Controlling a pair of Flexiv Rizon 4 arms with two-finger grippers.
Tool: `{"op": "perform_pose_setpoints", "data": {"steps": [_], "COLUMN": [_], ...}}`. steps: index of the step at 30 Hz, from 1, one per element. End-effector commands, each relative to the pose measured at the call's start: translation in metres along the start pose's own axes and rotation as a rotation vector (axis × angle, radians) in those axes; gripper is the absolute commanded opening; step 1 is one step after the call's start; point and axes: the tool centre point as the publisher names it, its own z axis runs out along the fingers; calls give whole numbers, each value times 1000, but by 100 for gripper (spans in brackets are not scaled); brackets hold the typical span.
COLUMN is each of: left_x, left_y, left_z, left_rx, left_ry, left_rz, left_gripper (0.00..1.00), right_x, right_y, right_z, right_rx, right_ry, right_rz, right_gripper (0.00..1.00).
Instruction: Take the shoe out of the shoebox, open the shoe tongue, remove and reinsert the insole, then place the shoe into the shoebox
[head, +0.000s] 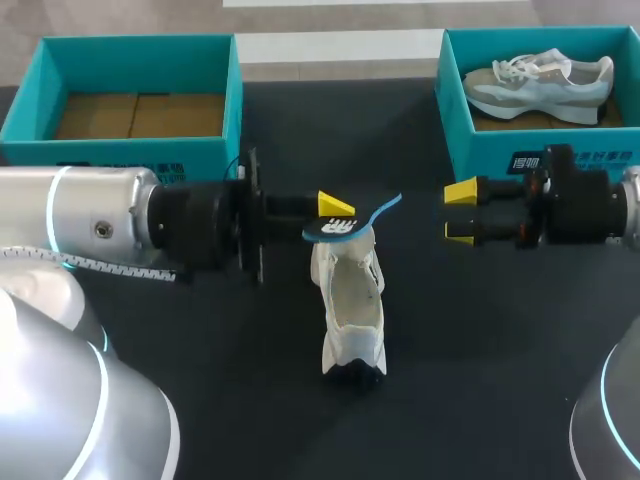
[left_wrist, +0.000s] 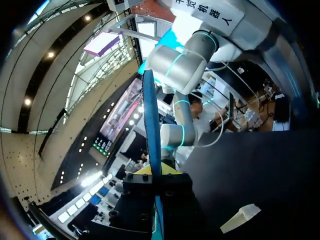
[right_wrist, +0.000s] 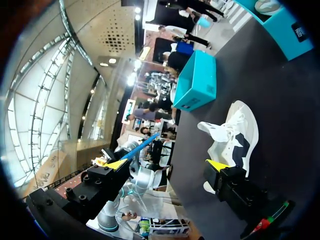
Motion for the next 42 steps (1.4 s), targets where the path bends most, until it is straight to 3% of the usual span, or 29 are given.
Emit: {"op": "perform_pose_setpoints", "data": {"steps": [1, 9, 28, 42], "left_x": [10, 22, 62, 79], "left_y": [5, 19, 87, 108], "left_z": [-6, -13, -17, 11], "left_rx": [-4, 18, -90, -97], "left_ry": [-1, -41, -23, -6], "left_rz": [83, 365, 659, 723], "left_gripper": [0, 0, 0, 0], "right_x": [0, 0, 0, -1], "right_y": [-1, -1, -1, -3], "right_z": [2, 2, 2, 42], "right_rx": [-3, -3, -3, 104], "right_ry": [-2, -2, -2, 43], "right_rz": [0, 0, 0, 30], "right_gripper": [100, 100, 100, 100]}}
